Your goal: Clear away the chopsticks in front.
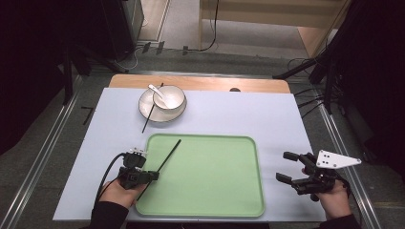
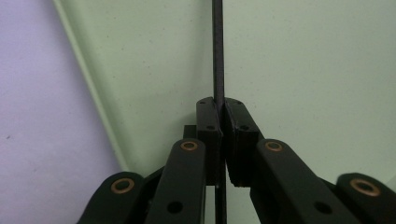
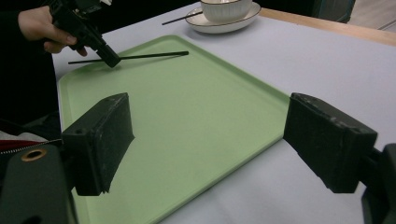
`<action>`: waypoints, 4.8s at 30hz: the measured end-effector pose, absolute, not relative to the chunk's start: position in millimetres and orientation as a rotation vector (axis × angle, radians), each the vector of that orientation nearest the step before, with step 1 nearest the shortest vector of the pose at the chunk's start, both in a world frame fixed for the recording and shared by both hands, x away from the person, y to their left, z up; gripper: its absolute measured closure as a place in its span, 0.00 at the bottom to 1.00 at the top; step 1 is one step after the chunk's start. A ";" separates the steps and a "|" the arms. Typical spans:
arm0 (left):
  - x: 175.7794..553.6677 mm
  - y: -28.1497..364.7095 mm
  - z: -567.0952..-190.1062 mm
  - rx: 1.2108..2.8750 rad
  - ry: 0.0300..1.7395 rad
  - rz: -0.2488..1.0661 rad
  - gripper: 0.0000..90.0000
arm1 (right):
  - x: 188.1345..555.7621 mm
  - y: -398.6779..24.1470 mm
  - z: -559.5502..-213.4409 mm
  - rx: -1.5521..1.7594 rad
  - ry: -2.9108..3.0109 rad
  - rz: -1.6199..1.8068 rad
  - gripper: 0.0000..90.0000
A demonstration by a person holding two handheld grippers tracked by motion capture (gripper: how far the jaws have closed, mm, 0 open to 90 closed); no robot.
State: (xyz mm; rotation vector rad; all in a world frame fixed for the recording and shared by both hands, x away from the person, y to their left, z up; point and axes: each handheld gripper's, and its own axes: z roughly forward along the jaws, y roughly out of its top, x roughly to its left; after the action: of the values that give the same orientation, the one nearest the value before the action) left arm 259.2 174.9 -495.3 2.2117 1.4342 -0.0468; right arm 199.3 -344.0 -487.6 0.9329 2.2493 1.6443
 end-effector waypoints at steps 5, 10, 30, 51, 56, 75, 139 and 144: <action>257.7 168.7 -498.2 2.250 1.394 -0.047 0.92 | 199.3 -344.3 -487.8 0.935 2.248 1.645 0.18; 258.4 169.4 -498.2 2.250 1.380 -0.067 0.88 | 199.0 -344.4 -487.8 0.930 2.249 1.644 0.18; 287.2 203.9 -480.0 2.105 1.171 0.049 0.40 | 196.2 -345.8 -488.5 0.942 2.251 1.630 0.18; 369.6 211.4 -446.2 2.123 1.230 0.077 0.37 | 191.6 -353.5 -490.7 0.981 2.225 1.637 0.18; 393.0 208.6 -443.6 2.109 1.199 0.046 0.29 | 191.5 -353.3 -490.4 0.975 2.223 1.640 0.18; 461.3 202.9 -467.9 2.168 1.319 0.186 0.54 | 191.9 -355.2 -491.4 0.985 2.218 1.645 0.18; 382.8 179.6 -403.0 2.093 1.306 0.032 0.96 | 190.2 -352.9 -489.0 0.959 2.220 1.636 0.18; 360.7 174.0 -415.1 2.098 1.277 0.018 0.96 | 190.2 -354.2 -489.4 0.970 2.212 1.638 0.18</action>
State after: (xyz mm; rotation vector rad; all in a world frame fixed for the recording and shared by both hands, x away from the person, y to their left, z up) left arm 360.7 174.0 -415.1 2.0975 1.2768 0.0178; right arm 190.2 -354.2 -489.4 0.9702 2.2124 1.6383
